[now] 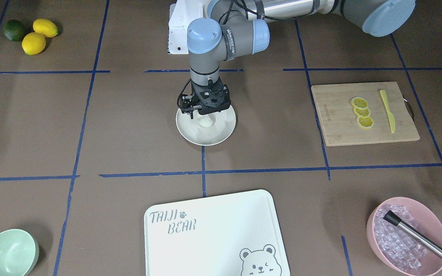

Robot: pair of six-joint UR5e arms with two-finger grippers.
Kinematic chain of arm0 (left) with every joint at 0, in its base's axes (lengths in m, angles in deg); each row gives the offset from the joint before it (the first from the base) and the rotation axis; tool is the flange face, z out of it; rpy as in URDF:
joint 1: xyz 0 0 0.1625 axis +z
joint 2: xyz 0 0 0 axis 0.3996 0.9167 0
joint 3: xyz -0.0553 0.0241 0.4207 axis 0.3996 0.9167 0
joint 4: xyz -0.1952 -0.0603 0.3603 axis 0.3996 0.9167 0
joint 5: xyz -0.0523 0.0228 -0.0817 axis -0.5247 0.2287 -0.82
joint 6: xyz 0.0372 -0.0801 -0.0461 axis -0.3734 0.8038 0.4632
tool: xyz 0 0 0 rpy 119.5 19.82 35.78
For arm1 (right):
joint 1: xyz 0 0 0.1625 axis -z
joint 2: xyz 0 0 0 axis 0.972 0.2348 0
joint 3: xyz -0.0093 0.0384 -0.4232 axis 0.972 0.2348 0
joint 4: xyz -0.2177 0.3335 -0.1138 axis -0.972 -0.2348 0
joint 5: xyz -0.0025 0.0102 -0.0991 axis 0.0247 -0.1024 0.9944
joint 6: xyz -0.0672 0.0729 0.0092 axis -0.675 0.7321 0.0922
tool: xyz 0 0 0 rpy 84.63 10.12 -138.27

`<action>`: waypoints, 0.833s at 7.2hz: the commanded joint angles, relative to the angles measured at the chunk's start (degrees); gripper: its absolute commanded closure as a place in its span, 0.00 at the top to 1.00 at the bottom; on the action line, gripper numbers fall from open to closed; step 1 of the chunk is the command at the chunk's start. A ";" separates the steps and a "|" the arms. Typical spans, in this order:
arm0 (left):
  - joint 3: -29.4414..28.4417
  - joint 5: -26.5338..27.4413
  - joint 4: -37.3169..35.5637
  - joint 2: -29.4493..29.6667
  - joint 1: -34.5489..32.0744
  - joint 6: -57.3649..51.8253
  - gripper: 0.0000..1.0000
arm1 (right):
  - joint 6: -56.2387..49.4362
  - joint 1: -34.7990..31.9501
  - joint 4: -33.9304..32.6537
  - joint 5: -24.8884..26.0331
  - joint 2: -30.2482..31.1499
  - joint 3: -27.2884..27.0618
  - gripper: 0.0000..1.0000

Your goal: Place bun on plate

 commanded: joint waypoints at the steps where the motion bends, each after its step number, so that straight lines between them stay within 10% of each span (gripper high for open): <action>1: 11.96 -7.44 -0.33 -12.51 -5.51 -13.16 1.00 | 0.00 0.00 0.00 0.00 0.00 0.23 1.00; 6: 21.79 -24.67 -0.77 -44.46 -36.04 -71.48 1.00 | 0.00 0.00 0.00 0.00 0.00 0.23 1.00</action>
